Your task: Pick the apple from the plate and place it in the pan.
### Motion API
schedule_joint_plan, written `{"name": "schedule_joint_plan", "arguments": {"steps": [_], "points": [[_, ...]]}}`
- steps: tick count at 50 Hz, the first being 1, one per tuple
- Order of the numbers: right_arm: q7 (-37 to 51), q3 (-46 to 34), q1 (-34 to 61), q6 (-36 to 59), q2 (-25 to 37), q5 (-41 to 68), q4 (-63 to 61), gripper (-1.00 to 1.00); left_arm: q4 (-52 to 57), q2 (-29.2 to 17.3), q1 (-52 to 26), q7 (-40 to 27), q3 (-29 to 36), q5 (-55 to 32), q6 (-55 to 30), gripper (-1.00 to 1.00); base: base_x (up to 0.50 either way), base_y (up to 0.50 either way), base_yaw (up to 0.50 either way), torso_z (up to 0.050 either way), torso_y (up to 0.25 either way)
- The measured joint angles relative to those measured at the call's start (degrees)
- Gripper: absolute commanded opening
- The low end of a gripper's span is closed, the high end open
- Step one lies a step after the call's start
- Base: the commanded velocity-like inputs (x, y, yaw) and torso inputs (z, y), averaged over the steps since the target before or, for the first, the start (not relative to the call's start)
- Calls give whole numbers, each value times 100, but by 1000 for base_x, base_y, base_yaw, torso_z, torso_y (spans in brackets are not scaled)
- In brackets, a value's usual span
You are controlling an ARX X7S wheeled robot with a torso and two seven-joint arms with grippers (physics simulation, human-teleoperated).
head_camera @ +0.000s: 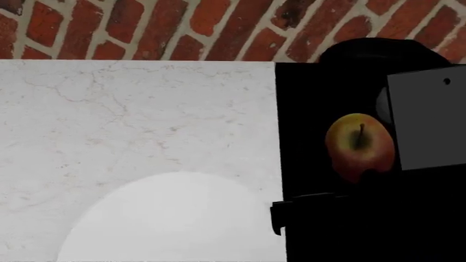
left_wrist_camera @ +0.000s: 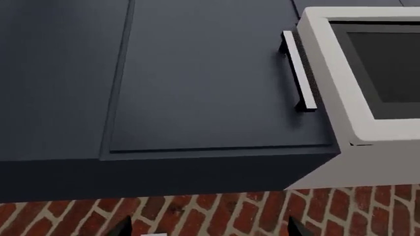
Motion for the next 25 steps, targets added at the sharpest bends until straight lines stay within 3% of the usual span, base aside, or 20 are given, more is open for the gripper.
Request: {"name": "schedule_joint_plan", "arguments": {"steps": [25], "points": [[-151,-120,26,12,-83,-163,69,-100,0,0,61,0,-79,-20,23,100,0,-500,0,0,0]]}}
